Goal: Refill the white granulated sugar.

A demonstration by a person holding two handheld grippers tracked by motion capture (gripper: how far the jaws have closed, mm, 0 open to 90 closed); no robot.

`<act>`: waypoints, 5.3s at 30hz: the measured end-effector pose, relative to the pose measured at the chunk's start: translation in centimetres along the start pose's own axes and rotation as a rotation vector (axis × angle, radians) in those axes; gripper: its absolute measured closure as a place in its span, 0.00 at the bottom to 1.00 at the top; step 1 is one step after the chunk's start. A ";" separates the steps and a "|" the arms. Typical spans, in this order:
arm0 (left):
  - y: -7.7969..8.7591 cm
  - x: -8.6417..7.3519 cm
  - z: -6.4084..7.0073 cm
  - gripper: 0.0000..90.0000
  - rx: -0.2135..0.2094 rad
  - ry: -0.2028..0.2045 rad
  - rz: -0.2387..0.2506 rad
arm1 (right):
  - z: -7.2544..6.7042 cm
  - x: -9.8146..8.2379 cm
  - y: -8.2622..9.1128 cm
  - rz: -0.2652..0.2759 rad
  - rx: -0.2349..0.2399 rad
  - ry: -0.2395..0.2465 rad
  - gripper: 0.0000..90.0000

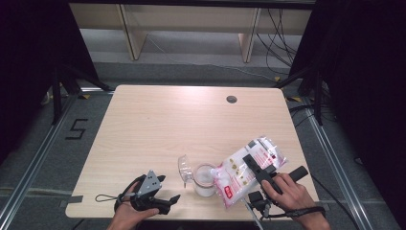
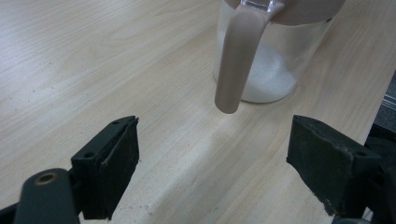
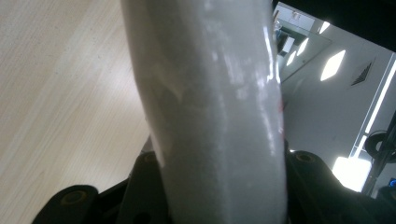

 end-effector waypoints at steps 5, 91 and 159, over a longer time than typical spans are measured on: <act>0.0 0.0 0.0 0.18 -0.004 0.003 0.002 | -0.1 0.1 -0.1 0.001 -0.004 0.001 0.72; -0.1 0.0 0.0 0.18 -0.003 0.003 0.011 | -0.3 -0.2 -0.1 0.042 -0.005 -0.084 0.78; 0.0 0.0 -0.1 0.18 0.002 -0.002 0.006 | 0.1 -0.4 0.2 0.059 -0.018 -0.121 0.78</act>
Point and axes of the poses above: each handheld gripper's, and its own axes: y roughly backward along the jaws, x roughly out of its top, z roughly to its right, the point moved 6 cm from there along -y, roughly forward along the jaws, and after that the axes turned 6 degrees about y, right-handed, at the moved point
